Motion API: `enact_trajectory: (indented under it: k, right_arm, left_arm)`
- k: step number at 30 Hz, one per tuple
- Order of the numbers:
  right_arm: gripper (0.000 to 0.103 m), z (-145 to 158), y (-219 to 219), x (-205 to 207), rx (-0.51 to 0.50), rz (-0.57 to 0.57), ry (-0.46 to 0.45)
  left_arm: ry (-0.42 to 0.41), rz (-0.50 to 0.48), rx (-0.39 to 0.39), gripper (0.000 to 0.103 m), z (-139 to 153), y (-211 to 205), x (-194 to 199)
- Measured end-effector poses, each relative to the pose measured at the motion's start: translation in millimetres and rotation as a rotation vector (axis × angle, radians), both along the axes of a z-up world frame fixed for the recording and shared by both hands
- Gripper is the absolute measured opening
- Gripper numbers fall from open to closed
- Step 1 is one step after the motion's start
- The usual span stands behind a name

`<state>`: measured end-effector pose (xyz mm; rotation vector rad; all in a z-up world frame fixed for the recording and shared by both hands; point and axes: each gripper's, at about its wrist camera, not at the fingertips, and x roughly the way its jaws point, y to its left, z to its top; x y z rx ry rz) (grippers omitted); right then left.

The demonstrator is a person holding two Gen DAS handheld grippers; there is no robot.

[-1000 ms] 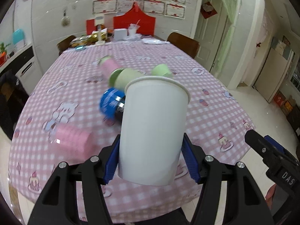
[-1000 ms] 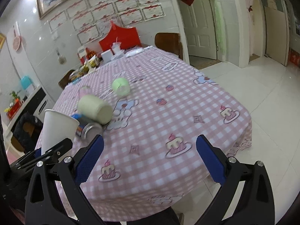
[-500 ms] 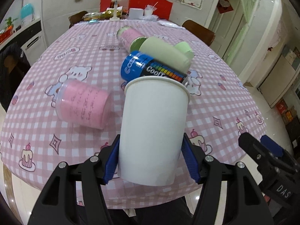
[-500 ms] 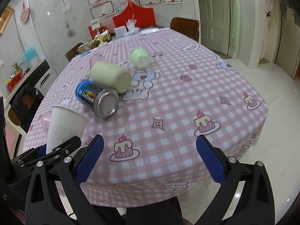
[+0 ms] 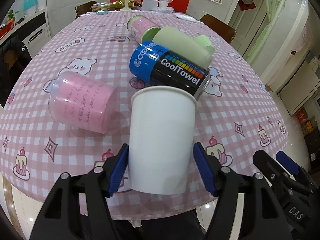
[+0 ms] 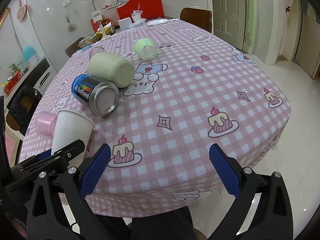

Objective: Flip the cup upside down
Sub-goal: 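Carry the cup to the right gripper while the right gripper closes on it and left opens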

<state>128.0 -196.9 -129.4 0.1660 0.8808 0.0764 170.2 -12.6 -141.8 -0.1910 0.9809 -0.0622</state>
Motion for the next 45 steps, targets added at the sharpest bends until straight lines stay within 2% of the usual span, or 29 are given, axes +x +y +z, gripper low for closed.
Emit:
enact_trajectory:
  k: [8, 14, 18, 27, 39, 40, 41, 44, 45]
  right_arm:
    - [0.095, 7.3, 2.6, -0.7, 0.023, 0.006, -0.016]
    - [0.095, 18.3, 13.2, -0.5, 0.051, 0.026, -0.052]
    - [0.095, 19.5, 29.1, 6.3, 0.071, 0.062, -0.049]
    - [0.095, 7.2, 79.6, 26.3, 0.105, 0.177, 0.016]
    - [0.095, -20.0, 106.6, 61.3, 0.227, 0.159, 0.17]
    - [0.093, -21.1, 107.4, 62.8, 0.239, 0.163, 0.18]
    - [0.082, -22.6, 108.4, 64.4, 0.25, 0.172, 0.194]
    - [0.064, -23.7, 108.7, 67.6, 0.276, 0.202, 0.226]
    - [0.064, -22.7, 108.2, 66.9, 0.28, 0.207, 0.229]
  left_arm:
    - [-0.041, -0.004, 0.002, 0.069, 15.2, 9.1, -8.0]
    - [-0.116, -0.023, 0.019, 0.069, 36.3, 18.9, -21.9]
    - [-0.154, 0.019, 0.069, 0.07, 45.2, 33.0, -27.9]
    - [-0.135, 0.073, 0.08, 0.07, 38.3, 78.0, -23.6]
    - [-0.105, 0.065, 0.067, 0.07, 21.3, 113.3, -8.9]
    - [-0.105, 0.062, 0.065, 0.07, 20.7, 114.5, -8.6]
    - [-0.105, 0.055, 0.062, 0.07, 20.3, 114.9, -8.3]
    - [-0.105, 0.043, 0.063, 0.07, 19.9, 112.0, -7.5]
    - [-0.106, 0.038, 0.062, 0.07, 20.5, 110.9, -7.6]
